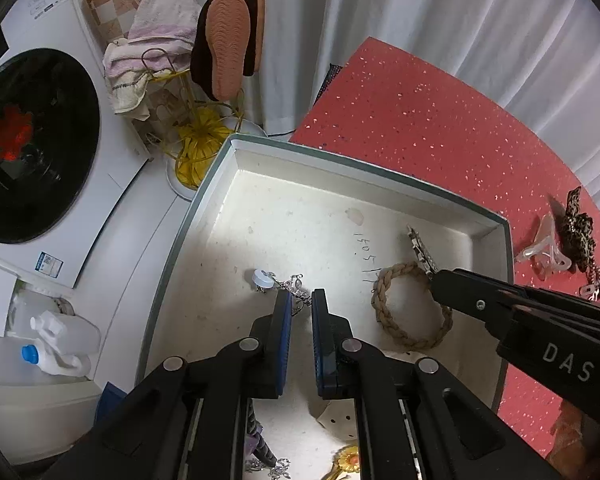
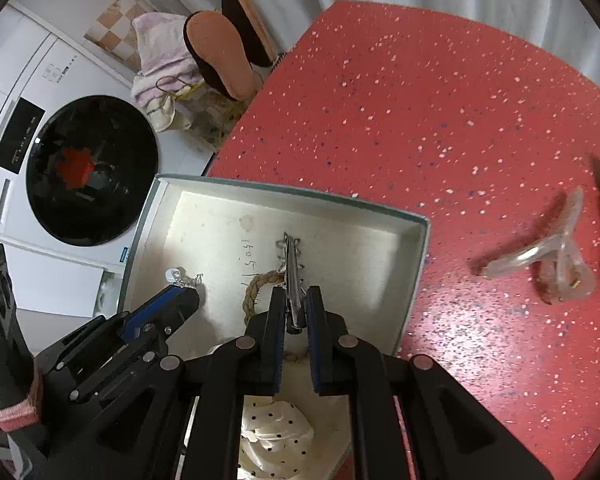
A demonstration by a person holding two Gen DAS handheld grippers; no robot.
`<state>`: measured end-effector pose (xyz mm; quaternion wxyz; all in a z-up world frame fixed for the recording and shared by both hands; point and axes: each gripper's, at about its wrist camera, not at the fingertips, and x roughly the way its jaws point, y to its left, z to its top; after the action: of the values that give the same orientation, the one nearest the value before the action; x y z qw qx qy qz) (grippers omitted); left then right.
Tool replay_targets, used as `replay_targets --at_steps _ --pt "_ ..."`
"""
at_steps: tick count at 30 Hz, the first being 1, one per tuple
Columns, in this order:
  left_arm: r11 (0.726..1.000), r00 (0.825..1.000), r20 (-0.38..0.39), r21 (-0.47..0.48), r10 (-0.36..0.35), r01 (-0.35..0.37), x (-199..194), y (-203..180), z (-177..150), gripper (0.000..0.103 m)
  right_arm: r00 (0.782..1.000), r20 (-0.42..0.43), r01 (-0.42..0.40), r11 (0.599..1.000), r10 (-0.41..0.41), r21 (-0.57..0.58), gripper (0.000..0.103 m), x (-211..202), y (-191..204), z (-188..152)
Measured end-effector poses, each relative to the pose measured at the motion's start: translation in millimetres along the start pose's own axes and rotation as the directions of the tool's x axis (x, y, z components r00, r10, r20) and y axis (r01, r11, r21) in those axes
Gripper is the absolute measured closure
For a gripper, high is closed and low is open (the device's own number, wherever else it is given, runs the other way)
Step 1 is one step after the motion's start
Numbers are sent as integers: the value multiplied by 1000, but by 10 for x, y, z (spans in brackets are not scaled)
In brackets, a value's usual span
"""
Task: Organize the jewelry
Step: 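Carry the chain charm and silver barrette with both tools over the tray, then open both tools to drop the charm and barrette into the tray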
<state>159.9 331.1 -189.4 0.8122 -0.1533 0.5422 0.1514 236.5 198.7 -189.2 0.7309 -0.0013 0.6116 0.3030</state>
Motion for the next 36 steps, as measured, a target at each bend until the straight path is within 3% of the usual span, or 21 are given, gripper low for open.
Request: replay_targets --at_steps 6,11,18,19,20,22,24,36 --pt "999 1000 5 23 27 -27 -37 -26 -8 92 1000 -11 -14 1000 14 4 90 29 11 8" --pt "1000 1000 5 16 26 -26 -95 -9 -27 92 1000 20 -20 1000 20 -3 69 -132 25 23" --pt "998 999 0 33 48 -48 -122 -25 -86 92 999 46 -13 1000 13 -1 68 -312 16 13" --pt "998 999 -2 34 48 -48 -119 -28 -92 89 999 50 -11 1000 11 -5 68 -333 15 4" --pt "998 999 -4 31 48 -47 -119 -31 -96 52 999 52 -8 1000 8 -7 68 -348 14 -4" --pt "998 998 13 9 60 -61 -158 -17 -111 0 998 58 -1 1000 2 -8 68 -390 0 -31" --pt "997 995 66 10 81 -82 -250 -37 -129 0 998 63 2 1000 -2 -4 68 -422 -7 -22" --pt "996 995 47 13 87 -88 -418 -100 -224 0 998 62 34 999 -34 5 64 -591 -115 -132"
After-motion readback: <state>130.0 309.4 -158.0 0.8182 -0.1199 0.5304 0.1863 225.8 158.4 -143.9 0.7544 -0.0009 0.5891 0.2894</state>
